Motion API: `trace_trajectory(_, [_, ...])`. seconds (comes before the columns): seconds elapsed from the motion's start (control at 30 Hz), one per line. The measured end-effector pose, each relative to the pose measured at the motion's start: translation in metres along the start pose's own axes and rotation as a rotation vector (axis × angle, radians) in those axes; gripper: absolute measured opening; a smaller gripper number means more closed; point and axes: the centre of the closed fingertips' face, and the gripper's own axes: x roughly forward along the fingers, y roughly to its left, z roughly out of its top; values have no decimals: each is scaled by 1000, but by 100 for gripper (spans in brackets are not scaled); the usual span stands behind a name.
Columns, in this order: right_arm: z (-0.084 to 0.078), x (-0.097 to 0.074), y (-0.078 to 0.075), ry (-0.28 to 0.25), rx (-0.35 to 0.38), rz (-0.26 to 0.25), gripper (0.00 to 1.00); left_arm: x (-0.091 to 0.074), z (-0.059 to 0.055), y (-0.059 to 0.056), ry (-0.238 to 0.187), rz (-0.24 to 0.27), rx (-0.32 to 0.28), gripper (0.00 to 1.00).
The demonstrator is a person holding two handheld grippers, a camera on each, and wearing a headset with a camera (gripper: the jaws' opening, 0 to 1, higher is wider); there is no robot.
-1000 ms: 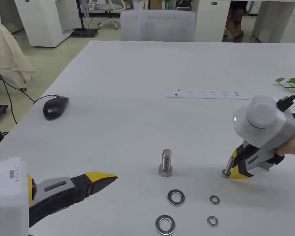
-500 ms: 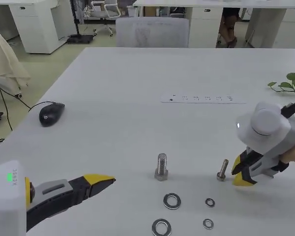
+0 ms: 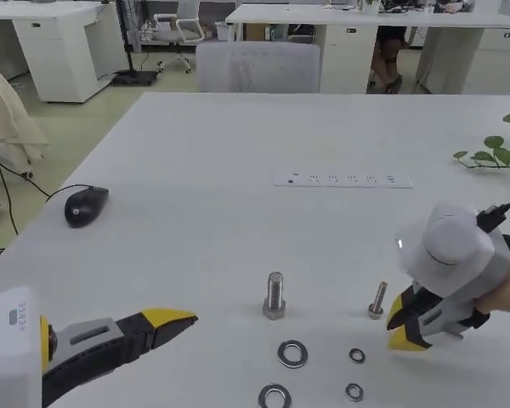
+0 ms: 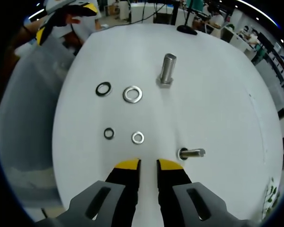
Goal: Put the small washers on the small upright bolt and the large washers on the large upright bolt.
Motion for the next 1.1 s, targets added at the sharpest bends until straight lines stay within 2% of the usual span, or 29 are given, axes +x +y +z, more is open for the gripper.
trace_trajectory(0.23, [11,11,12,-13,-9,25,14,-1,0,-3,-3,1,-1,64])
trace_trajectory(0.6, [23,20,13,-24,-11,41,15,-3,-2,-1,-5,13,-7,64])
trace_trajectory(0.87, [25,23,15,-18,-17,49,15,-3,-1,1,-8,19,-8,64])
trace_trajectory(1.0, [24,24,15,-13,-21,52,16,-6,-6,6,-10,19,-10,64])
trace_trajectory(1.1, [22,26,15,-2,-12,61,17,-5,-6,5,-8,19,-10,64])
